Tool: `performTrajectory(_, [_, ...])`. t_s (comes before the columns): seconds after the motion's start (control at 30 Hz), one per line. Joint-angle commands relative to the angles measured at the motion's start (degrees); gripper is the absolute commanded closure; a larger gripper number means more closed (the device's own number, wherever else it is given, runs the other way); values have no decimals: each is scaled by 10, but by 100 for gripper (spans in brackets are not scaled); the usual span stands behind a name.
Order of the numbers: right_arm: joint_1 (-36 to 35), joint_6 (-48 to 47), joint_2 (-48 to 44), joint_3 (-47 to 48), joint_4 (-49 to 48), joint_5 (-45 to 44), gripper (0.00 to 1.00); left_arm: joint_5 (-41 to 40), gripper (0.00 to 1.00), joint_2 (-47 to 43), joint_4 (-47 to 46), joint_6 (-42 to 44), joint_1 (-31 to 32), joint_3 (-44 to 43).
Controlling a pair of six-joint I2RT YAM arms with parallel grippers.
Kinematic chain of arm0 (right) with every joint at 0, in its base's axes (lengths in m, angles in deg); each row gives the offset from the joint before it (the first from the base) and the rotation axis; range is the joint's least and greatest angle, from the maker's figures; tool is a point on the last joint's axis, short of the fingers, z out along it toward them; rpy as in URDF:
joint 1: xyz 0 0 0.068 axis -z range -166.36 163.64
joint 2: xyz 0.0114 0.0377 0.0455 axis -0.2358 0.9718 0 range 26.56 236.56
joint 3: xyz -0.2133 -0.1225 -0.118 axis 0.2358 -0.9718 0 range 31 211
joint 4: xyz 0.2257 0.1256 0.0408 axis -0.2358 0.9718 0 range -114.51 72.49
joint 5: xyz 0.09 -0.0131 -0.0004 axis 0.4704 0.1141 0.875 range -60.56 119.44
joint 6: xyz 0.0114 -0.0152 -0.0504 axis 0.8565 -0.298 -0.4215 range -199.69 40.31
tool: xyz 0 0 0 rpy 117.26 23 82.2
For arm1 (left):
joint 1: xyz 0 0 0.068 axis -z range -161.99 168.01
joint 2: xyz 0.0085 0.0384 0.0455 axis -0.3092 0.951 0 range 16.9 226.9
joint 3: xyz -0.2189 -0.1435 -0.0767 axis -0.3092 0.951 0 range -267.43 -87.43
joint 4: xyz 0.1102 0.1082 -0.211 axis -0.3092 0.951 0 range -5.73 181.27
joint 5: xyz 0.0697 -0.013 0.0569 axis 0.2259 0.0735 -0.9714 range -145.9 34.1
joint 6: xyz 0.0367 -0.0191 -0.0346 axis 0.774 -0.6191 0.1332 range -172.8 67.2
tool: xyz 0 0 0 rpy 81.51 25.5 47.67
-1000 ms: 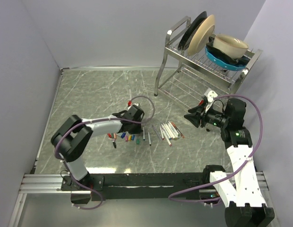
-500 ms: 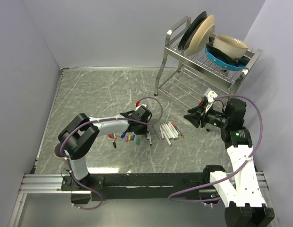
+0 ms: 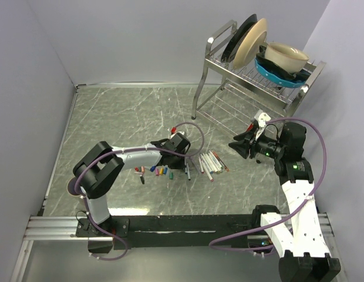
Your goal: Open the pen caps
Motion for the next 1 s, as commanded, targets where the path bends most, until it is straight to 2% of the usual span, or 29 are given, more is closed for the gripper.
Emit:
performTrajectory(0.0, [7,-2,-7,2,-11,7,54,-15,89,-52,2,0,6,1])
performTrajectory(0.2, [17,-3,-8,2,-10,6,53,-56,77,-153,-18,-4,6,39])
performTrajectory(0.3, [26,-5,-8,2,-9,11,53,-88,65,-223,-15,1,5,60])
performTrajectory(0.33, [27,-6,-10,1,-8,14,53,-97,56,-242,-11,5,5,69])
performTrajectory(0.4, [32,-13,-11,1,-2,19,53,-128,47,-311,-4,22,5,78])
performTrajectory(0.43, [33,-18,-15,1,3,24,53,-139,35,-337,6,27,5,88])
performTrajectory(0.5, [33,-36,-21,1,12,31,52,-179,21,-421,15,39,5,101])
performTrajectory(0.53, [33,-39,-28,-2,13,32,51,-191,7,-451,16,44,5,118])
performTrajectory(0.57, [33,-42,-32,-4,12,28,51,-204,1,-482,25,48,4,127])
performTrajectory(0.7, [33,-59,-32,17,52,6,41,-230,1,-650,50,70,-1,161])
performTrajectory(0.8, [33,-70,-34,57,80,-28,29,-252,1,-737,96,65,-1,168])
performTrajectory(0.83, [33,-67,-39,65,84,-34,4,-268,1,-756,108,63,-1,166])
performTrajectory(0.87, [33,-70,-41,76,89,-37,0,-276,1,-771,117,56,-1,165])
performTrajectory(0.93, [33,-74,-45,110,114,-49,0,-288,0,-814,138,54,0,163])
performTrajectory(0.97, [33,-46,-47,119,111,-60,0,-291,1,-824,141,53,0,162])
